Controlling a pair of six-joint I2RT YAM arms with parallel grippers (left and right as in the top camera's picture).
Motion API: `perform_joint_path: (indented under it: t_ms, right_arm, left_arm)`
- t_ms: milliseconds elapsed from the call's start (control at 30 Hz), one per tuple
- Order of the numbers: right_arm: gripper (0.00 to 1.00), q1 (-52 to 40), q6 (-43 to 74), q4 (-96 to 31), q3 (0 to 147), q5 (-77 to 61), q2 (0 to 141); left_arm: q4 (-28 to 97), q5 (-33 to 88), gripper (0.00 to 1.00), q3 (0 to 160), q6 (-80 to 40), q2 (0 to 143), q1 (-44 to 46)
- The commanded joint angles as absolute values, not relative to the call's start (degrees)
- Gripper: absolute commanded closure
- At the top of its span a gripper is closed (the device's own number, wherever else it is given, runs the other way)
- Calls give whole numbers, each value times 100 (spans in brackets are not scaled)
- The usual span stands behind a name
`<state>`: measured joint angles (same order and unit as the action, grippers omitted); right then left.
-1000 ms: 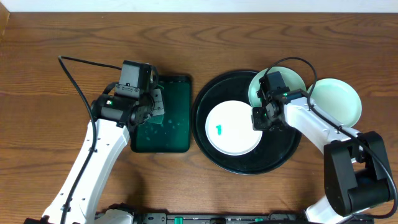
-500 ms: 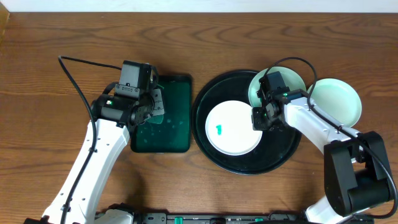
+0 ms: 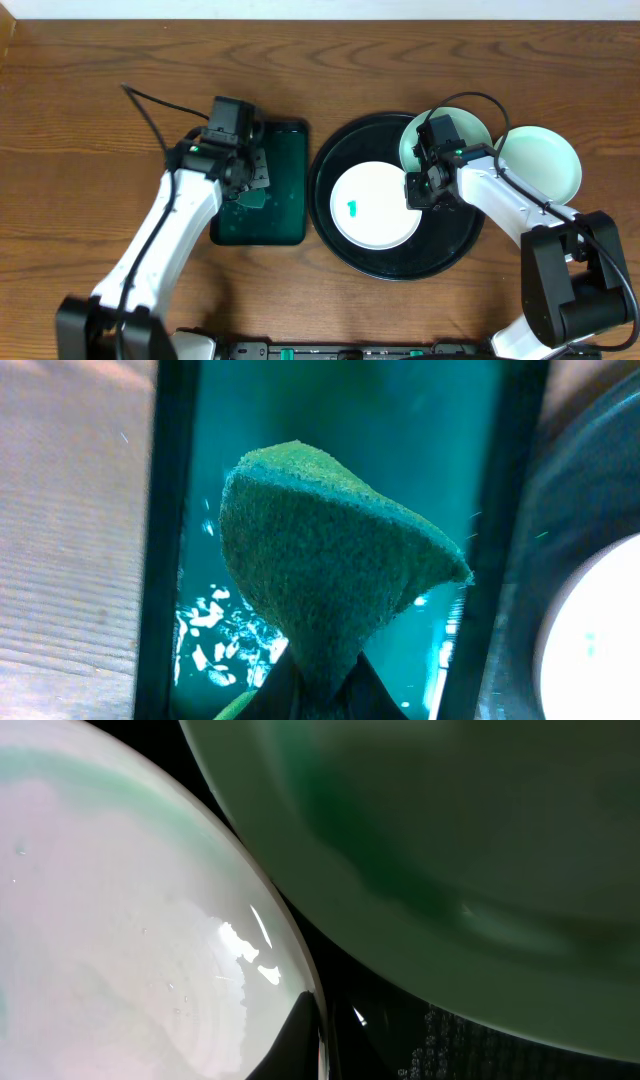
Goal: Clean dirty plates on tray and stack at the side
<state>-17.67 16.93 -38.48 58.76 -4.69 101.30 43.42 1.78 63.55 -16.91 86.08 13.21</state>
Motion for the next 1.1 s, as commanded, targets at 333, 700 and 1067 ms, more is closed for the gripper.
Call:
perform_joint_path:
  t_ms: [333, 700, 1067]
  right_arm:
    - [99, -1811, 1691, -3850, 5811, -497, 10066]
    - [99, -1811, 1693, -3850, 5811, -499, 10066]
    - [99, -1811, 1693, -3850, 5811, -499, 10066]
  left_arm:
    - [4200, 187, 93, 6267, -1761, 9323, 1326]
    - [4123, 185, 93, 6267, -1758, 9323, 1326]
    - [4058, 185, 93, 6292, -1404, 9076, 1326]
